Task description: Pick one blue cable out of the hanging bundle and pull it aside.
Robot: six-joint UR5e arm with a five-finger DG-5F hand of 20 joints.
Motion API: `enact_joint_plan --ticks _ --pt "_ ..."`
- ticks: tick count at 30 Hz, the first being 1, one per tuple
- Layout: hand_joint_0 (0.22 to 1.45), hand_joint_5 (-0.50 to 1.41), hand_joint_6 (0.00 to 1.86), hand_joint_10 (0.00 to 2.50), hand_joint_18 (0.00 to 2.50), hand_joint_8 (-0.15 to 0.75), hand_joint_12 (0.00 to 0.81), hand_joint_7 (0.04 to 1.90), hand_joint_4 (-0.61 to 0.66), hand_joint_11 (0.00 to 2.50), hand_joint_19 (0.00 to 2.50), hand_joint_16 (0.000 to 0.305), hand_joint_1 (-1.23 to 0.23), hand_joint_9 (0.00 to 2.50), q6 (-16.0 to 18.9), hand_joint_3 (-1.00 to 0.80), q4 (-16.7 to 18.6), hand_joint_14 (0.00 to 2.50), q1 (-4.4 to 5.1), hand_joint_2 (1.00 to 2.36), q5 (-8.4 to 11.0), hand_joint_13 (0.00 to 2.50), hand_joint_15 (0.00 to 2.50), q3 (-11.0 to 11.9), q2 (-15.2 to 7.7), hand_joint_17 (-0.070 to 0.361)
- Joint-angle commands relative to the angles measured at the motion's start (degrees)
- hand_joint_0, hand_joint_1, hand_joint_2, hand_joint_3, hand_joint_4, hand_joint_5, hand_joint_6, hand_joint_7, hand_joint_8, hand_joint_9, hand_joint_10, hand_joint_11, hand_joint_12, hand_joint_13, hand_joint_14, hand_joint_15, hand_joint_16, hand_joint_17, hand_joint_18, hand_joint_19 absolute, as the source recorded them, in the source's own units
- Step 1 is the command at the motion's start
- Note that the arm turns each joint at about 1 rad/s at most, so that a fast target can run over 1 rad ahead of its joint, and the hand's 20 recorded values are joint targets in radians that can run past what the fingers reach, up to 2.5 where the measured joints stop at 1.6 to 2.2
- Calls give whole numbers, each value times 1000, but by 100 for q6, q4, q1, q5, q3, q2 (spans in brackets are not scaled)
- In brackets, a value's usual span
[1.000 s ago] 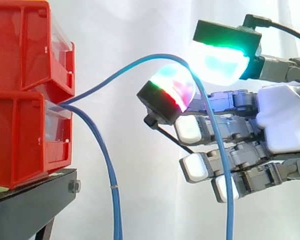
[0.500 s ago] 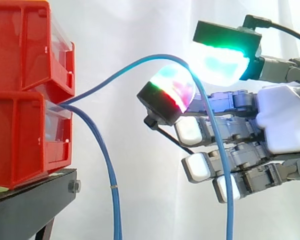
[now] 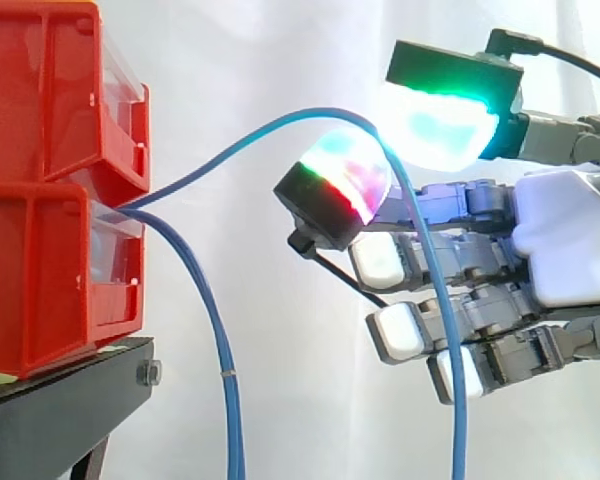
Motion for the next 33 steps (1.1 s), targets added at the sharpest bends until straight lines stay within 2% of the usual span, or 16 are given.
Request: enact_joint_plan --ticks 1,33 --pt "573 -4 833 6 813 240 373 866 -89 206 601 51 -837 1067 0 -37 0 18 0 1011 0 898 521 3 1 115" --pt "571 -6 834 10 834 261 386 859 -84 254 592 52 -831 1139 0 -43 -9 17 0 1011 0 933 542 3 -7 117"
